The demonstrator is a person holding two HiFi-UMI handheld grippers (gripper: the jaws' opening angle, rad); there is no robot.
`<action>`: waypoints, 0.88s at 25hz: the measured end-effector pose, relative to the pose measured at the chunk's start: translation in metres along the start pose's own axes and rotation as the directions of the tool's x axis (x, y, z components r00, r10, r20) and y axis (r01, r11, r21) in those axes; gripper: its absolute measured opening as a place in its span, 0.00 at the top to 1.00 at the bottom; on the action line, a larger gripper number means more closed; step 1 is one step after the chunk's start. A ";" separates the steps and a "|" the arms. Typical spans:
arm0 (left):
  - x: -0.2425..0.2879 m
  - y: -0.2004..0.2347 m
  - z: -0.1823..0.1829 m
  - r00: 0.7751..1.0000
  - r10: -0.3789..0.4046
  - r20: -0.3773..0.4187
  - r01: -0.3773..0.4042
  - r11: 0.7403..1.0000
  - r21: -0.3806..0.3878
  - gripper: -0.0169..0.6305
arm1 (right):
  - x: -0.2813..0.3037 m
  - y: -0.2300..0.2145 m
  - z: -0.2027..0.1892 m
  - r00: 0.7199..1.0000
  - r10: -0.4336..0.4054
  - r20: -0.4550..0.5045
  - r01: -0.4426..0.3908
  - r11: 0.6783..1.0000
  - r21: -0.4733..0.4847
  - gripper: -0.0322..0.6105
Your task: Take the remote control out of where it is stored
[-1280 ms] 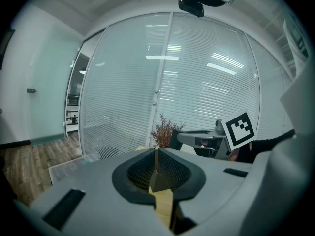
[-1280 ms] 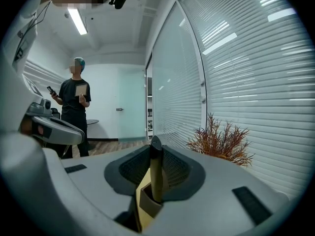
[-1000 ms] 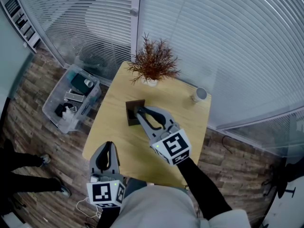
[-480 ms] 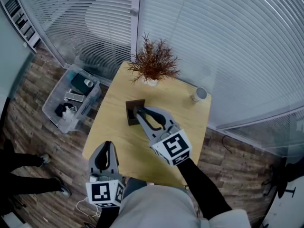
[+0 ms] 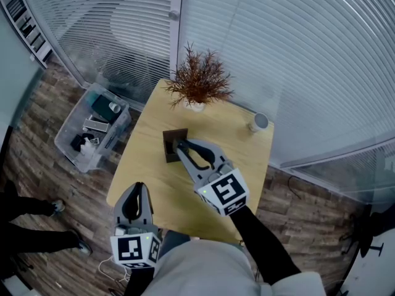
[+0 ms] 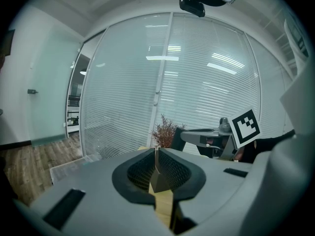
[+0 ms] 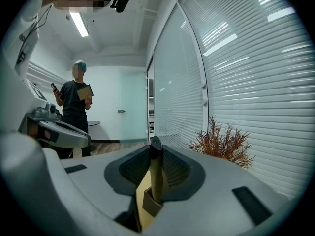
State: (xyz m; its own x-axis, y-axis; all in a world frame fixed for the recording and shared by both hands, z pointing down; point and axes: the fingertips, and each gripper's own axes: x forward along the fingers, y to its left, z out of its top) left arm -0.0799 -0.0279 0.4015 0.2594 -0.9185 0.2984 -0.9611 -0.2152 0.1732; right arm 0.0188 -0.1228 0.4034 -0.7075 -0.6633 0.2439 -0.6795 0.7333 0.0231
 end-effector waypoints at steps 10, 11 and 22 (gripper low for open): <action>0.000 0.000 -0.001 1.000 0.002 -0.001 -0.002 1.000 -0.001 0.93 | -0.001 -0.002 0.000 1.000 -0.005 -0.001 0.005 1.000 0.001 0.83; 0.000 0.000 -0.001 1.000 0.001 -0.001 -0.001 1.000 -0.002 0.93 | -0.001 -0.001 0.000 1.000 -0.005 -0.001 0.005 1.000 0.001 0.83; 0.000 0.001 -0.001 1.000 0.001 0.000 -0.001 1.000 -0.002 0.93 | -0.001 -0.001 -0.002 1.000 -0.005 -0.010 0.005 1.000 0.004 0.83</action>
State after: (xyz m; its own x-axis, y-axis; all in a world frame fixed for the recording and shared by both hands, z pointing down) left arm -0.0804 -0.0280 0.4025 0.2586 -0.9186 0.2988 -0.9611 -0.2136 0.1751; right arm 0.0209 -0.1226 0.4046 -0.7021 -0.6656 0.2531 -0.6839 0.7292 0.0206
